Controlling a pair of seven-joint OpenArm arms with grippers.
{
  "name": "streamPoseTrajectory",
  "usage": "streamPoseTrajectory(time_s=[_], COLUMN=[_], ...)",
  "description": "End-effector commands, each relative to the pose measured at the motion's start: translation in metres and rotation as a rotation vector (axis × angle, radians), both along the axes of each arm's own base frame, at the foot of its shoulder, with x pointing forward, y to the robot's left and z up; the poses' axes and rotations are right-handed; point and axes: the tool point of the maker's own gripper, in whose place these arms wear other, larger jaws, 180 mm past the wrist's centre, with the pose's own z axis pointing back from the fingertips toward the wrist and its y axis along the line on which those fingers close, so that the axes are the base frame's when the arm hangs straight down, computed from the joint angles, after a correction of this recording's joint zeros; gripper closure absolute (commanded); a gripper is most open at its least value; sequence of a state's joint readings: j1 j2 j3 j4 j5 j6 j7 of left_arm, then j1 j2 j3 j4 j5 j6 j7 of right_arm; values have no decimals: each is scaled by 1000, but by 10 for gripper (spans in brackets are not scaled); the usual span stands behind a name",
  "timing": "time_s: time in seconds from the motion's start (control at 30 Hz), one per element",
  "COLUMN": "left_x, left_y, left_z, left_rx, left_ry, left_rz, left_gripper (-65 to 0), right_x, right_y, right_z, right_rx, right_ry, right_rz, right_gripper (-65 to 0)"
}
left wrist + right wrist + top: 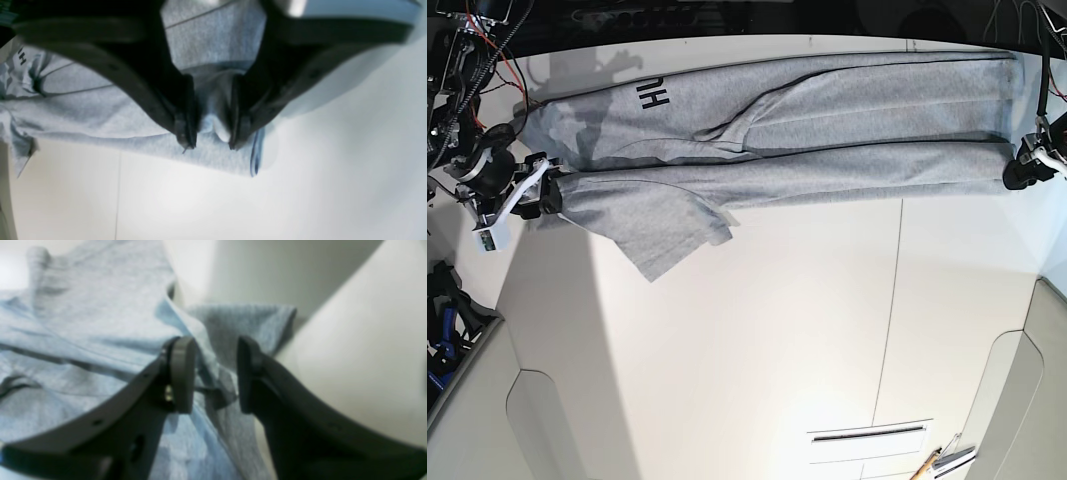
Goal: Fold the T-shirt properly
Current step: 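Grasp the hem end with the right gripper and fold it toward the collar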
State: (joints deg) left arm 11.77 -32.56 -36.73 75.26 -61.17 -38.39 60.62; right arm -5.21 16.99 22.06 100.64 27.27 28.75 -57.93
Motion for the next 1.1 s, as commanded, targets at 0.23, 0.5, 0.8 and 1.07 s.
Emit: streamPoseTrajectory(time_s=[0.23, 0.5, 0.8, 1.07], left_x=[15, 20, 20, 20], left_y=[5, 3, 4, 4], left_z=[25, 31, 31, 31], left_rx=[-2, -18, -15, -15], left_ry=[-98, -135, -138, -141], left_rz=[-1, 0, 3, 4], left_gripper=[-203, -258, -276, -276], right_x=[45, 85, 123, 111], right_y=[8, 45, 78, 106], right_z=[65, 57, -30, -68], right_rx=[19, 64, 69, 105], right_ry=[-256, -272, -16, 120], right_rz=[14, 58, 119, 161], right_gripper=[-215, -215, -276, -91])
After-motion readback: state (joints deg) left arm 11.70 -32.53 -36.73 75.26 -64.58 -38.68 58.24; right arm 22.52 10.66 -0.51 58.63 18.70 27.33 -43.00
